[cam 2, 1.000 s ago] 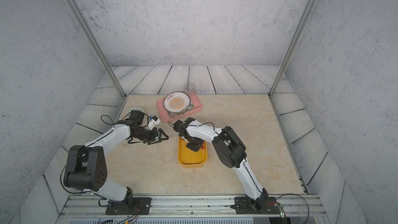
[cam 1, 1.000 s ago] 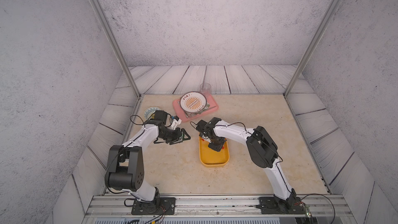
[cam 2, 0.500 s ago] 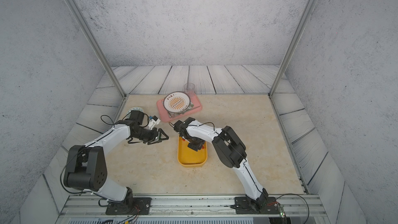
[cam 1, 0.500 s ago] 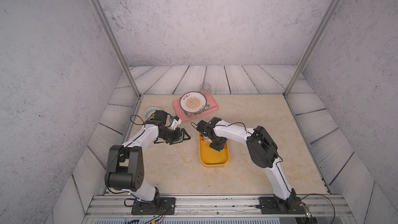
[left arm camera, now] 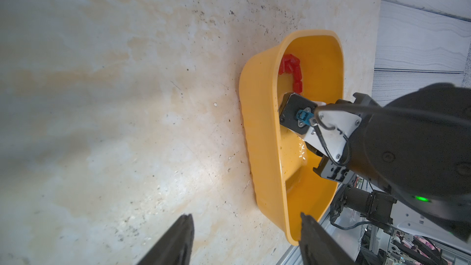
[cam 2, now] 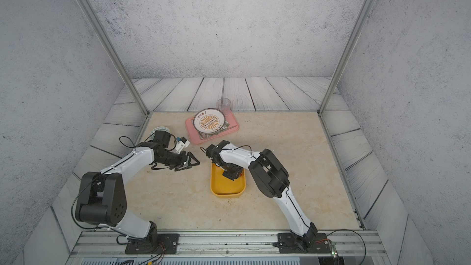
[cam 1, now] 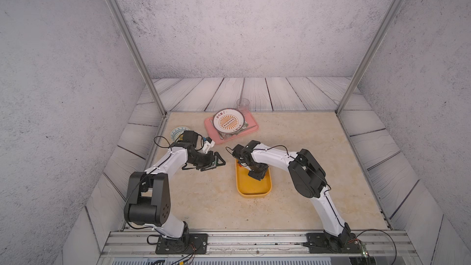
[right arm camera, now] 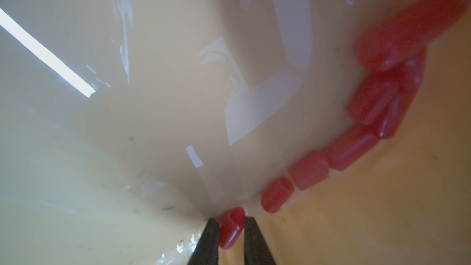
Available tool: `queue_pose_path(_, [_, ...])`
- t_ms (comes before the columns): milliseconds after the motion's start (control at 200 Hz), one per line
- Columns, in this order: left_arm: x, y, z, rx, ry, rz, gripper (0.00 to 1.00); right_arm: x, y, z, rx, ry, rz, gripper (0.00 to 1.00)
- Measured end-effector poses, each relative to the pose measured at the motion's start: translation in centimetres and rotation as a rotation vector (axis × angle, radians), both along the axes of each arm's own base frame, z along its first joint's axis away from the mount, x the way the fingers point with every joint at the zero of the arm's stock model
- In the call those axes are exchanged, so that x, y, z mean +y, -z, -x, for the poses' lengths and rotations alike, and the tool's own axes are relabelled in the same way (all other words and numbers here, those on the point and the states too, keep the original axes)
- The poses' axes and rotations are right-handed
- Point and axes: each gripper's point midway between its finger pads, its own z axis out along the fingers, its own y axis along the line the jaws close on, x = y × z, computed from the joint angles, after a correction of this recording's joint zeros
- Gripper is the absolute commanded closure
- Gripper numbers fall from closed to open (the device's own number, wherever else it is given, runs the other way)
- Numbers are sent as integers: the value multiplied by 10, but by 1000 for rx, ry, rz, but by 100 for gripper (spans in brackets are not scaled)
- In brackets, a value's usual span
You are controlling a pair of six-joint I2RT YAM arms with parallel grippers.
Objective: Take the screw protection sleeves out of the storage box
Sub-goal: Pick up the screw protection sleeve from the storage box.
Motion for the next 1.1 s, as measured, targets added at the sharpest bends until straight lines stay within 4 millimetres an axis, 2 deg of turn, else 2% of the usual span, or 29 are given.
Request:
queue_pose_path(320, [0,0,0,0,0,0,30,-1,1,-3,-3,7,-8,95])
queue_pose_path(530, [0,0,0,0,0,0,30,2,1,-1,14,5,-29,98])
queue_pose_path(686, [0,0,0,0,0,0,30,12,-4,0,24,5,-107,99])
queue_pose_path(971, [0,0,0,-1,0,-1,30,33,-37,4,34,12,-279,100])
queue_pose_path(1101, [0,0,0,-2,2,-2,30,32,-54,3,24,22,-339,100])
